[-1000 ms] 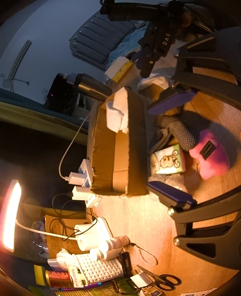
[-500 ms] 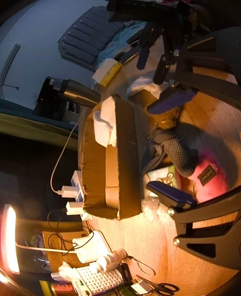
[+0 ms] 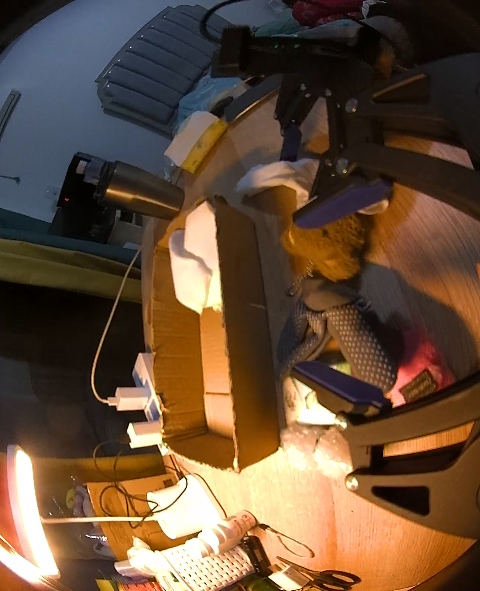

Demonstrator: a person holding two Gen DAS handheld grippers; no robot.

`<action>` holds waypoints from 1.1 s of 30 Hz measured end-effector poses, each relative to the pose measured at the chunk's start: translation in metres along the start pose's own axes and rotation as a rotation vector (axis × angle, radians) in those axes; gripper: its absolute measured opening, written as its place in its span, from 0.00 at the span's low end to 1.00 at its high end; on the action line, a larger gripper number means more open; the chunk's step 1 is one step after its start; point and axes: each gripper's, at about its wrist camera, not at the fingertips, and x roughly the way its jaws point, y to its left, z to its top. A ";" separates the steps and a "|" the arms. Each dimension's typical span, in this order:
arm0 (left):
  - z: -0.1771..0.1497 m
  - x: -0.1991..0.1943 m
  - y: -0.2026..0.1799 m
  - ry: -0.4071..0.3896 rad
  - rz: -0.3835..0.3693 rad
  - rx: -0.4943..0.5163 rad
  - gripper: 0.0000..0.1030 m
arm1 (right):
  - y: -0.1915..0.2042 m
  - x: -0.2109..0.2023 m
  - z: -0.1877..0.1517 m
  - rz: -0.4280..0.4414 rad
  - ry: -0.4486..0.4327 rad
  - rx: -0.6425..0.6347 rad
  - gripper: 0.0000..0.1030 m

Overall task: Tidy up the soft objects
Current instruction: 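Grasp the second white towel with the right gripper while the left gripper grasps the brown fuzzy ball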

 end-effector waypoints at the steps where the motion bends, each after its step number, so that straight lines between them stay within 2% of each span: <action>1: 0.000 0.003 -0.003 0.006 0.000 0.003 0.74 | 0.001 -0.001 -0.001 0.002 0.000 -0.005 0.45; 2: 0.000 0.004 -0.005 0.010 -0.001 0.006 0.74 | 0.001 -0.002 -0.002 0.003 -0.004 -0.011 0.41; 4: 0.000 0.008 -0.013 0.021 -0.006 0.021 0.74 | -0.003 -0.004 -0.004 0.006 -0.012 -0.001 0.22; 7: -0.002 0.015 -0.023 0.039 -0.014 0.040 0.74 | -0.010 -0.007 -0.007 0.018 -0.018 0.014 0.16; 16: -0.004 0.035 -0.042 0.089 -0.016 0.062 0.74 | -0.040 -0.029 -0.021 0.050 -0.069 0.108 0.14; 26: -0.006 0.061 -0.059 0.151 0.006 0.094 0.74 | -0.069 -0.047 -0.035 0.048 -0.091 0.184 0.14; 30: -0.009 0.064 -0.063 0.137 -0.002 0.117 0.74 | -0.070 -0.047 -0.036 0.060 -0.096 0.184 0.14; 32: -0.011 0.067 -0.064 0.149 -0.014 0.120 0.72 | -0.070 -0.047 -0.036 0.066 -0.098 0.181 0.14; 33: -0.012 0.069 -0.064 0.152 -0.018 0.116 0.59 | -0.070 -0.048 -0.036 0.069 -0.099 0.180 0.14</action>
